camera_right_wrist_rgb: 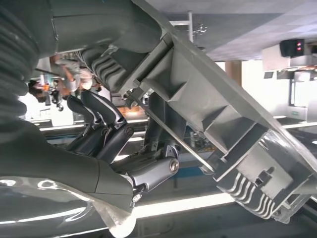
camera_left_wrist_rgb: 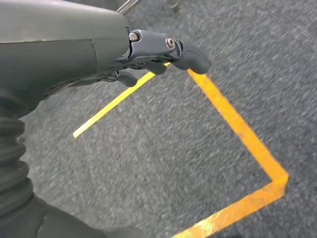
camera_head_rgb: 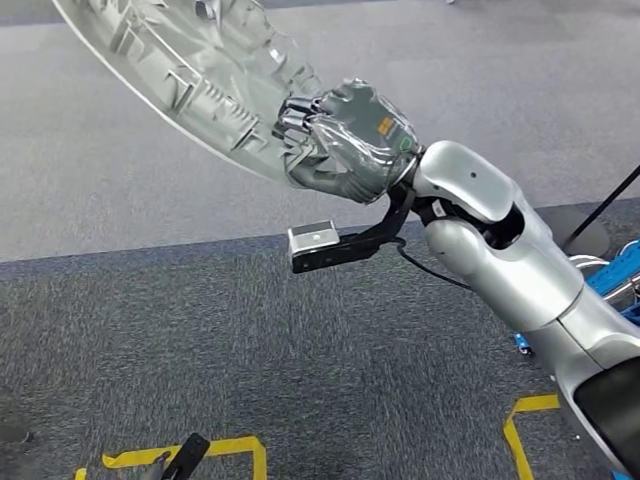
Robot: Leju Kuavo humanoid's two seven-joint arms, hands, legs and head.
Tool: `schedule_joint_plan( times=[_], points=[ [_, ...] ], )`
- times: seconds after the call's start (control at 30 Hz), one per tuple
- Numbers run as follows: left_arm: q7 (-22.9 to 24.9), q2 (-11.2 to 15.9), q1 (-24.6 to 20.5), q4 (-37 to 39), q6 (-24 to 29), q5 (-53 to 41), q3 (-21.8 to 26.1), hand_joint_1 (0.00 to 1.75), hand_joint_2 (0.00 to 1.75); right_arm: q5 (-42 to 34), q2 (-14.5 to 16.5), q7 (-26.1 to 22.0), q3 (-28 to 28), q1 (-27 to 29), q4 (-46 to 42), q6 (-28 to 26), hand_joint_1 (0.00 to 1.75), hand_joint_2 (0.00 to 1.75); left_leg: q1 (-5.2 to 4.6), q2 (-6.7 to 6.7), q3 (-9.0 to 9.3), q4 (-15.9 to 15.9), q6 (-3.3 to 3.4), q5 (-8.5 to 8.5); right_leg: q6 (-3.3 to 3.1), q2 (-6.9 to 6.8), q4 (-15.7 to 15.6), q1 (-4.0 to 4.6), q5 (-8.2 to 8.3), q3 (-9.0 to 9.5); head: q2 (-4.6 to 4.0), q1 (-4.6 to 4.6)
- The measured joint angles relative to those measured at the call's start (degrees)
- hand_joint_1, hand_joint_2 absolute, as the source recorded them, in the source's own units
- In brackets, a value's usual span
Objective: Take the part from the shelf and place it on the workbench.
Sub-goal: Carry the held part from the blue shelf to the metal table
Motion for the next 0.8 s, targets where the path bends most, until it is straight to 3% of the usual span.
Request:
schedule_joint_plan(
  times=[0.03,0.1,0.17,0.23,0.27,0.3,0.4,0.47,0.53,0.57,0.63,0.7,0.73,0.77,0.8],
  points=[
    [0.00,-0.02,0.16,0.00,0.01,0.00,0.01,0.00,1.75,0.01,0.01,0.01,0.05,0.02,-0.01,-0.01,1.75,1.75,0.12,-0.15,-0.15,-0.01,-0.35,-0.02,-0.16,-0.59,-0.21,0.01,0.04,0.14,0.00,-0.01],
    [0.00,-0.03,0.34,0.00,0.05,0.00,0.03,0.00,1.75,0.01,0.02,0.09,0.13,0.04,-0.01,-0.01,1.75,1.75,-0.06,1.93,-0.86,1.59,-0.97,-1.23,-0.66,-1.91,-0.80,-0.10,0.23,0.61,0.00,-0.18],
    [0.00,-0.06,0.24,0.00,0.17,0.00,0.04,0.00,1.75,0.12,0.01,0.35,0.13,0.07,-0.01,-0.13,1.75,1.75,-0.12,5.17,-3.46,7.54,-1.52,-4.44,-1.05,-3.35,-1.04,-0.08,0.19,0.91,0.00,-0.37],
    [-0.01,-0.11,0.20,0.00,0.33,0.00,0.06,0.00,1.75,0.26,-0.15,0.68,0.02,0.12,-0.01,-0.47,1.75,1.75,0.17,6.29,-6.53,14.35,-1.96,-7.08,-1.18,-4.78,-0.99,-0.02,0.03,0.97,0.00,-0.41],
    [-0.02,-0.13,0.26,0.00,0.40,0.00,0.08,0.00,1.75,0.26,-0.35,0.79,-0.10,0.14,-0.01,-0.68,1.75,1.75,0.32,6.47,-6.99,15.46,-2.11,-7.03,-1.15,-5.44,-0.97,-0.02,-0.04,0.99,0.00,-0.42],
    [-0.02,-0.13,0.32,0.00,0.45,0.00,0.09,0.00,1.75,0.22,-0.64,0.86,-0.29,0.16,-0.01,-0.87,1.75,1.75,0.44,6.66,-6.41,14.39,-2.22,-5.97,-1.06,-6.06,-0.93,-0.02,-0.13,1.05,0.00,-0.42],
    [-0.02,-0.10,0.33,0.00,0.60,-0.01,0.13,0.00,1.75,0.14,-1.84,0.91,-1.48,0.17,-0.01,-1.44,1.75,1.75,0.23,9.31,-0.96,3.64,-2.01,-1.28,-0.45,-7.71,-0.63,0.16,-0.62,1.28,0.00,-0.42],
    [-0.02,-0.10,0.20,0.00,0.65,-0.02,0.13,0.00,1.75,0.24,-2.51,0.87,-2.22,0.17,-0.03,-1.90,1.75,1.75,-0.26,10.54,0.48,0.45,-1.25,-0.86,0.02,-8.62,-0.43,0.49,-0.88,1.27,0.00,-0.38],
    [-0.02,-0.04,0.18,0.00,0.67,-0.05,0.15,0.00,1.75,0.59,-2.85,0.87,-2.56,0.20,-0.07,-2.20,1.75,1.75,-0.45,9.60,0.41,0.34,-0.30,-0.88,0.54,-9.65,-0.41,0.51,-1.16,1.38,0.00,-0.36],
    [-0.02,0.00,0.21,0.00,0.69,-0.07,0.16,0.00,1.75,0.79,-3.00,0.89,-2.68,0.22,-0.09,-2.28,1.75,1.75,-0.43,9.02,0.51,0.23,0.08,-0.83,0.86,-9.47,-0.12,0.36,-1.61,1.32,-0.01,-0.34],
    [-0.02,0.06,0.07,0.00,0.76,-0.09,0.20,0.00,1.75,1.02,-3.43,0.95,-2.97,0.23,-0.14,-2.44,1.75,1.75,-0.28,7.90,0.76,-0.02,0.84,-0.67,1.27,-7.22,3.33,0.03,-3.82,-0.27,-0.01,-0.15],
    [-0.02,-0.01,-0.16,0.00,0.80,-0.11,0.21,0.00,1.75,1.09,-3.98,1.02,-3.17,0.35,-0.14,-2.62,1.75,1.75,-0.27,6.71,0.77,-0.02,1.25,-0.65,1.34,-4.56,11.01,-0.08,-7.08,-4.14,-0.01,0.09],
    [-0.02,-0.04,-0.21,0.00,0.79,-0.15,0.21,0.00,1.75,1.13,-4.21,1.04,-3.19,0.52,-0.15,-2.69,1.75,1.75,-0.30,6.01,0.79,-0.01,1.34,-0.66,1.34,-4.06,14.46,-0.07,-8.05,-6.08,-0.01,0.16],
    [-0.02,-0.07,-0.22,0.00,0.79,-0.19,0.21,0.00,1.75,1.17,-4.37,1.05,-3.19,0.71,-0.16,-2.72,1.75,1.75,-0.33,5.25,0.82,0.01,1.37,-0.67,1.30,-3.84,16.24,-0.06,-8.04,-7.30,-0.01,0.16],
    [-0.02,-0.07,-0.22,0.00,0.78,-0.23,0.21,0.00,1.75,1.19,-4.46,1.07,-3.19,0.87,-0.19,-2.73,1.75,1.75,-0.35,4.46,0.86,0.04,1.38,-0.68,1.19,-3.71,15.74,-0.06,-6.90,-7.45,-0.01,0.17]
  ],
)
